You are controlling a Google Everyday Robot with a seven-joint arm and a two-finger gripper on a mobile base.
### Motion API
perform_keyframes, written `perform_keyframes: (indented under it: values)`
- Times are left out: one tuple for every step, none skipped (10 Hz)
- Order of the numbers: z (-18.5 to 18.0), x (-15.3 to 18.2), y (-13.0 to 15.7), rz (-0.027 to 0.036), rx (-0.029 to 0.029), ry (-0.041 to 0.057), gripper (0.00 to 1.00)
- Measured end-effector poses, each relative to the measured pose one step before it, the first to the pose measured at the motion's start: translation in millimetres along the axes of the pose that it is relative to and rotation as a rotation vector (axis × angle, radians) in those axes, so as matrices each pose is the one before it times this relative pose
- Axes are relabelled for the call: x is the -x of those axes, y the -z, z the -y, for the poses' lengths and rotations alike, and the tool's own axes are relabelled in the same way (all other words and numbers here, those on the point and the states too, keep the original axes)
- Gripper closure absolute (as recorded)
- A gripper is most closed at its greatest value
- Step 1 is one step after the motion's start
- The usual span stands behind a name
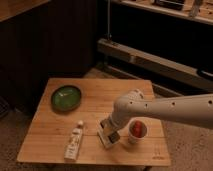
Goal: Place the eraser on the white sponge
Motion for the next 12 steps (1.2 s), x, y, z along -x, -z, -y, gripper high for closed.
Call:
perform_keyframes:
  values:
    - [0.11,0.25,-0.11,0.00125,0.00024,-0.00101,0.56]
    - [0.04,-1.08,-0.40,-0.00748,0.00565,-0.00254,0.45]
    - [-0.29,-0.20,-0.61,-0.00090,0.00345,0.00001,0.36]
    - [0.36,-0.60,-1.06,0.00056,0.00241,-0.00031,0.28]
    - [0.75,-0.51,-0.20,0.00414,-0.00659,0.00550,0.27]
    - [0.56,0.02,-0.03,0.00239,-0.00261,-0.00084,0.27]
    - [-0.02,0.11,0.31,0.00026,-0.00014,-0.00066,0.27]
    - [0.00,-0.37,0.06,-0.00159,0.00125,-0.00232,0.27]
    - [0.03,-0.53,-0.26,-0.00104,0.00116,0.00030,0.27]
    - [0.04,-0.98,-0.91,-0.00111,0.00022,0.00180,0.27]
    - [0.36,-0.58,-0.41,0.00027,-0.00094,0.00134,0.27]
    - [0.07,-0.08,-0.06,0.00069,-0.00028,0.00049,0.27]
